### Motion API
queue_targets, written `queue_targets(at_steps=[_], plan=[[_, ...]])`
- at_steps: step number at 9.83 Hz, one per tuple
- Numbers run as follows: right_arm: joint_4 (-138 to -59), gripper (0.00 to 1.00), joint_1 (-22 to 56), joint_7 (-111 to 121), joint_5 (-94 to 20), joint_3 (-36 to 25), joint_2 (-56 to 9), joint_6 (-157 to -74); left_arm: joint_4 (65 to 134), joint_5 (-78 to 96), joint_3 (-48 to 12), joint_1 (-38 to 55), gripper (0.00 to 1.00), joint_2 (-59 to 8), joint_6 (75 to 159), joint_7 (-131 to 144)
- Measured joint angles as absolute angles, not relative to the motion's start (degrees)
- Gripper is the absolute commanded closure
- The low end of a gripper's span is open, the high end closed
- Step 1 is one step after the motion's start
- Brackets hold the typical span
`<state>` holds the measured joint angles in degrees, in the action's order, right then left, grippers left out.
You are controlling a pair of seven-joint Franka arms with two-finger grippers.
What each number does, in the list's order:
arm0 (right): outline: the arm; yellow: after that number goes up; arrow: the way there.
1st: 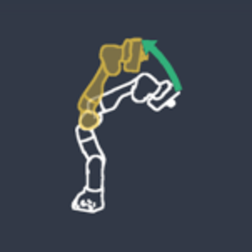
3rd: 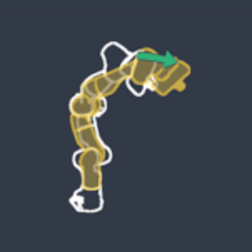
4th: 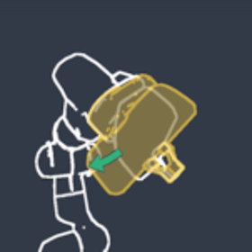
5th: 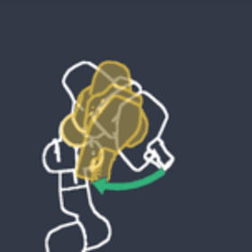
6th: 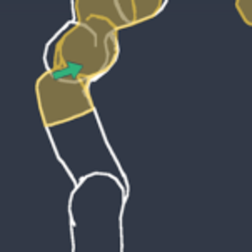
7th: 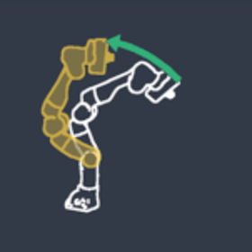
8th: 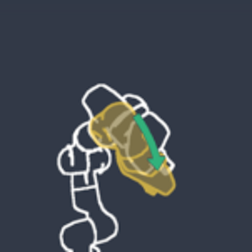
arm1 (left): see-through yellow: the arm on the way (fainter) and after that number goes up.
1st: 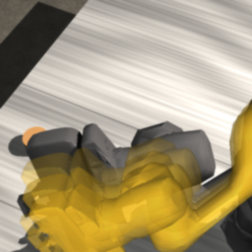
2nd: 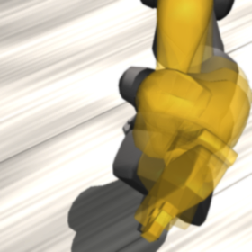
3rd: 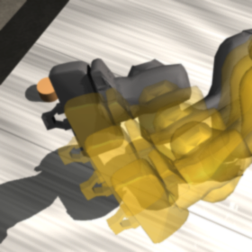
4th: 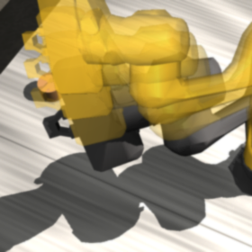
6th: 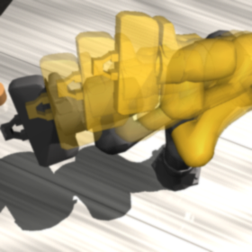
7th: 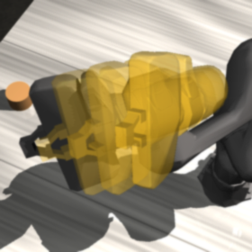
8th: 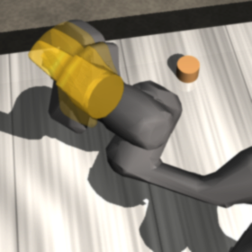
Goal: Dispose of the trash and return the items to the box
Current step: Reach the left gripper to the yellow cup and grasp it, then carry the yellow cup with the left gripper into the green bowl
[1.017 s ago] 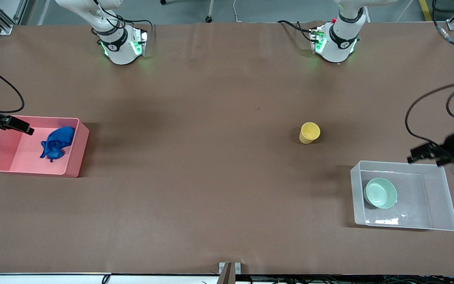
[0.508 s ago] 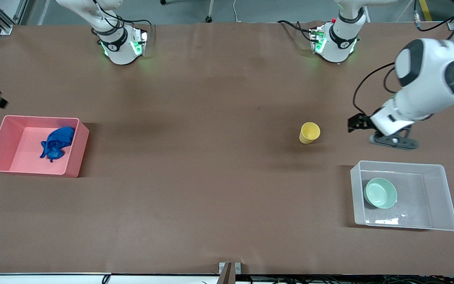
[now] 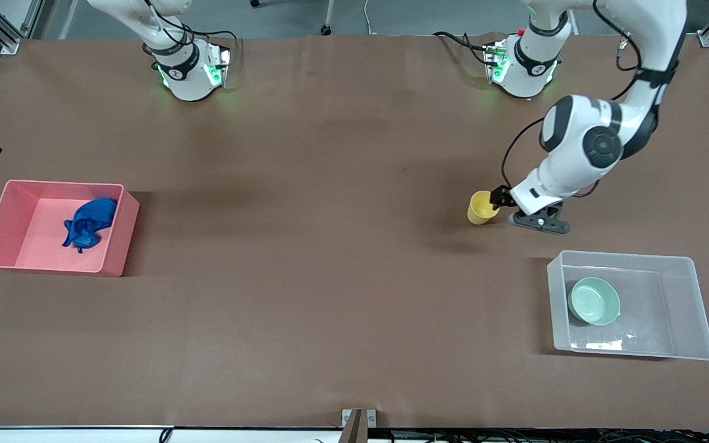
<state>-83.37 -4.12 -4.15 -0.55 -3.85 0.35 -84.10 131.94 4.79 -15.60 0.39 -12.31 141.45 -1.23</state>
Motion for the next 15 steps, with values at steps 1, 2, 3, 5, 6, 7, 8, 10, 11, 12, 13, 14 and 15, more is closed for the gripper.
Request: queue_targets(at_steps=[1, 2, 3, 5, 6, 7, 8, 10, 11, 12, 13, 14, 15], plan=[[-83.4, 0.00, -4.1, -4.1, -0.4, -3.8, 0.3, -84.1, 131.9, 4.8, -16.0, 0.4, 0.55, -14.7, 143.1, -1.2], [-83.4, 0.00, -4.1, -4.1, -0.3, -3.7, 0.3, -84.1, 131.9, 4.8, -16.2, 0.4, 0.82, -16.4, 143.8, -1.2], [-83.4, 0.00, -4.1, -4.1, -0.3, -3.7, 0.3, -84.1, 132.0, 4.8, -16.3, 0.4, 0.92, -17.4, 143.9, -1.2], [-83.4, 0.00, -4.1, -4.1, -0.3, -3.6, 0.3, -84.1, 132.0, 4.8, -16.3, 0.4, 1.00, -17.6, 143.9, -1.2], [-83.4, 0.00, -4.1, -4.0, -0.3, -3.6, 0.3, -84.1, 131.9, 4.8, -16.4, 0.4, 1.00, -17.4, 143.4, -1.2], [-83.4, 0.00, -4.1, -4.0, -0.3, -3.6, 0.3, -84.1, 131.7, 4.8, -16.4, 0.4, 1.00, -16.6, 141.9, -1.2], [-83.4, 0.00, -4.1, -4.0, -0.3, -3.6, 0.3, -84.0, 131.1, 4.8, -16.5, 0.4, 1.00, -15.2, 139.8, -1.3], [-83.4, 0.00, -4.1, -4.0, -0.3, -3.6, 0.3, -84.0, 125.8, 4.7, -16.0, 0.2, 1.00, -11.7, 134.6, -1.3], [-83.4, 0.00, -4.1, -4.0, -0.3, -3.6, 0.3, -84.0, 120.1, 4.7, -14.4, 0.0, 1.00, -11.1, 129.7, -1.4], [-83.4, 0.00, -4.1, -4.0, -0.2, -3.6, 0.3, -84.0, 113.9, 4.7, -11.6, -0.1, 1.00, -11.6, 125.4, -3.1], [-83.4, 0.00, -4.1, -4.0, -0.2, -3.6, 0.3, -84.0, 107.7, 4.7, -8.1, -0.3, 1.00, -13.5, 123.3, -5.3], [-83.4, 0.00, -4.1, -4.0, -0.2, -3.6, 0.3, -84.0, 101.8, 4.7, -4.9, -0.6, 1.00, -16.8, 122.9, -7.1], [-83.4, 0.00, -4.1, -4.0, -0.2, -3.6, 0.3, -84.0, 95.9, 4.7, -2.6, -1.0, 1.00, -21.3, 122.6, -8.3]])
